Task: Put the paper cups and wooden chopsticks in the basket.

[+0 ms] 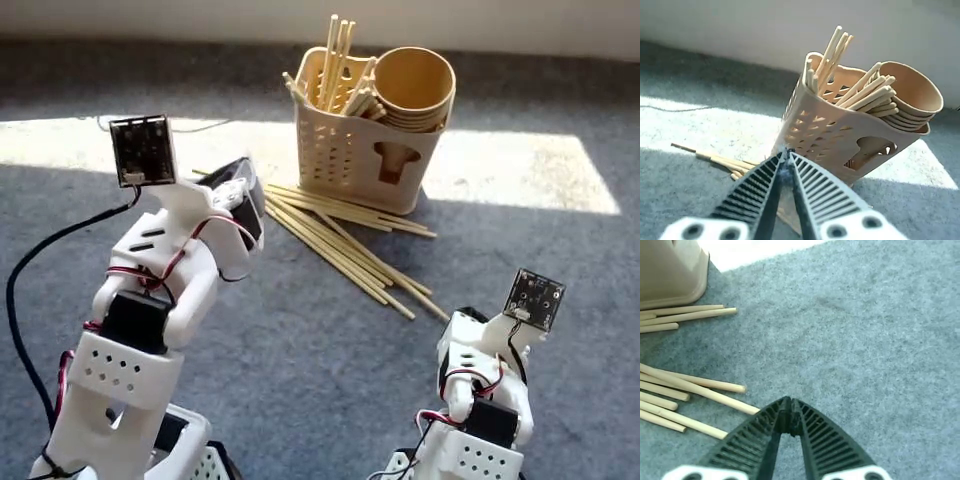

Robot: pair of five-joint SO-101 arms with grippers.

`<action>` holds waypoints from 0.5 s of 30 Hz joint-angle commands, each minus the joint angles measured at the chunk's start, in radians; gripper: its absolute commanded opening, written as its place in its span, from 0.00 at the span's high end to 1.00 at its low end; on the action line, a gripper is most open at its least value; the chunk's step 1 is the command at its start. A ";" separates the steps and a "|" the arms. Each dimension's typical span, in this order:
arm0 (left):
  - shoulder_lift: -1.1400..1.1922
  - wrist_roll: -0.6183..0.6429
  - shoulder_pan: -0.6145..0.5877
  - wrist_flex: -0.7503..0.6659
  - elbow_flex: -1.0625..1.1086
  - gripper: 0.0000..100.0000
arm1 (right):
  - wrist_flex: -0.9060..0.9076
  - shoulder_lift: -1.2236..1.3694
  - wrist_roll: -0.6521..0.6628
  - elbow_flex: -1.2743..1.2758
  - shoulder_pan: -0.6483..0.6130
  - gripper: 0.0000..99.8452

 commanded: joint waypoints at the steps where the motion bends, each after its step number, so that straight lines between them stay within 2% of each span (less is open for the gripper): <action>1: -0.019 0.075 -0.025 0.060 -0.004 0.99 | 0.007 -0.005 -0.006 0.096 0.008 0.99; 11: -0.007 0.158 -0.045 0.097 0.062 0.99 | 0.007 -0.005 -0.006 0.096 0.008 0.99; 15: 0.114 0.158 -0.048 0.098 0.030 0.99 | 0.007 -0.005 -0.006 0.096 0.008 0.99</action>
